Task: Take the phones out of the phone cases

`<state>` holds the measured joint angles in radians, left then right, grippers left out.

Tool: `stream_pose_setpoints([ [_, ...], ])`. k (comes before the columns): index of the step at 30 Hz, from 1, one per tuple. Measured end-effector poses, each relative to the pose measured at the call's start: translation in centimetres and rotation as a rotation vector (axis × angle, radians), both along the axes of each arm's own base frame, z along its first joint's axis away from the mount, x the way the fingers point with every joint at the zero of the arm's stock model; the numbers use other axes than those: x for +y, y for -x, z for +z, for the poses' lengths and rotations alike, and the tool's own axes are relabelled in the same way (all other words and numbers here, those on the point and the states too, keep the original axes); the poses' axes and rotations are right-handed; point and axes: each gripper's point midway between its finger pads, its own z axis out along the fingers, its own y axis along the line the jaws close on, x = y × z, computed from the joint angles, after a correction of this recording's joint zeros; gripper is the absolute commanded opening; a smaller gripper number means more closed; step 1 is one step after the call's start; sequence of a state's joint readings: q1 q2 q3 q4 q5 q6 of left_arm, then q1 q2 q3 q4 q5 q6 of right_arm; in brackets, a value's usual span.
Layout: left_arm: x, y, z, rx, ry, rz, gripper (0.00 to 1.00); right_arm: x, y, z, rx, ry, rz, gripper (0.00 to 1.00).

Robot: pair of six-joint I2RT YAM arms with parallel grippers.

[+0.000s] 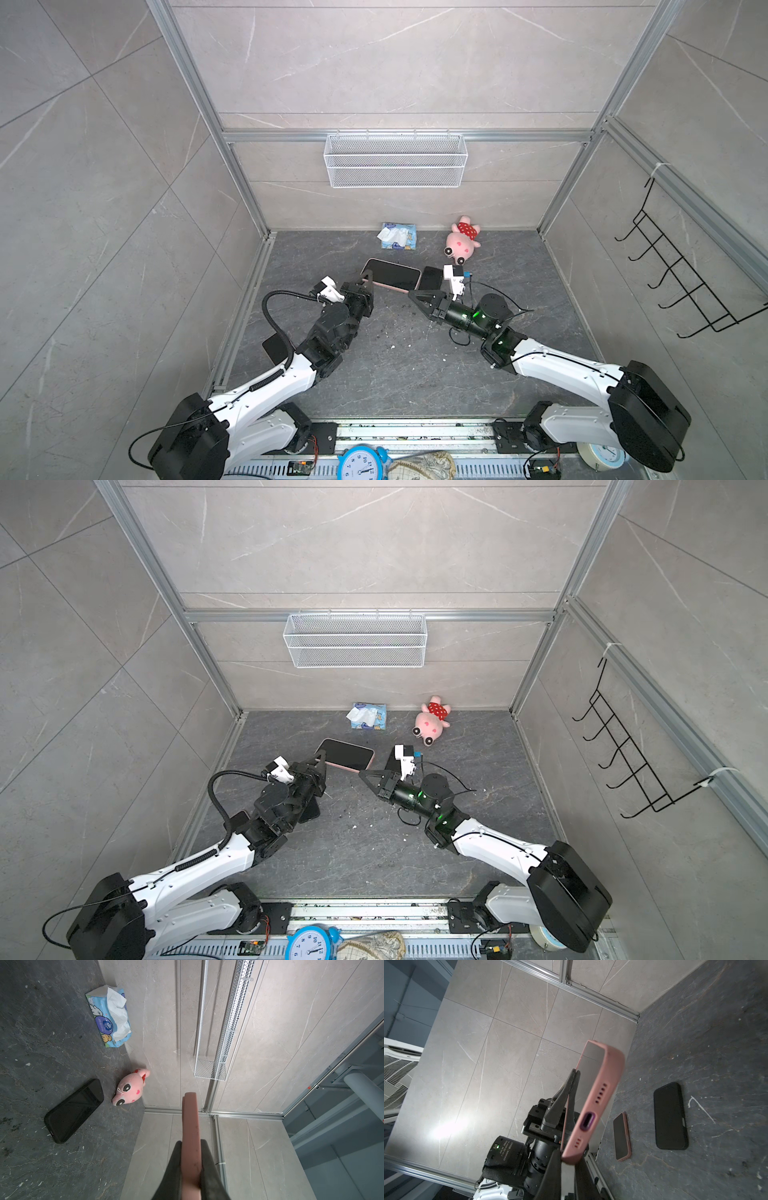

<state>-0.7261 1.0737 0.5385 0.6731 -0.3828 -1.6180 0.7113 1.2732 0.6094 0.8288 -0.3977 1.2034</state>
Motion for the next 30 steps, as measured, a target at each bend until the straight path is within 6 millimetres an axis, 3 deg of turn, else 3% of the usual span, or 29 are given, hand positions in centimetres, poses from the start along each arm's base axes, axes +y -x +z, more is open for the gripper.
stream_pose_setpoints([
  [8,-0.8,0.0,-0.3,0.046,-0.023,-0.049,0.0,-0.2,0.6,-0.8,-0.214,0.211,0.022,0.0],
  [17,-2.3,0.3,1.8,0.036,-0.013,-0.126,0.0,0.3,1.1,-2.3,-0.4,0.459,0.084,0.02],
  [21,-2.3,0.3,1.7,0.038,-0.015,-0.125,0.0,-0.5,2.0,-2.5,-0.403,0.458,0.082,0.49],
  [24,-2.3,0.3,1.9,0.03,-0.01,-0.123,0.0,-1.6,3.1,-2.6,-0.381,0.409,0.062,0.68],
  [30,-2.3,0.2,2.7,-0.003,0.015,-0.118,0.0,-3.2,3.8,-2.8,-0.276,0.275,-0.01,0.73],
])
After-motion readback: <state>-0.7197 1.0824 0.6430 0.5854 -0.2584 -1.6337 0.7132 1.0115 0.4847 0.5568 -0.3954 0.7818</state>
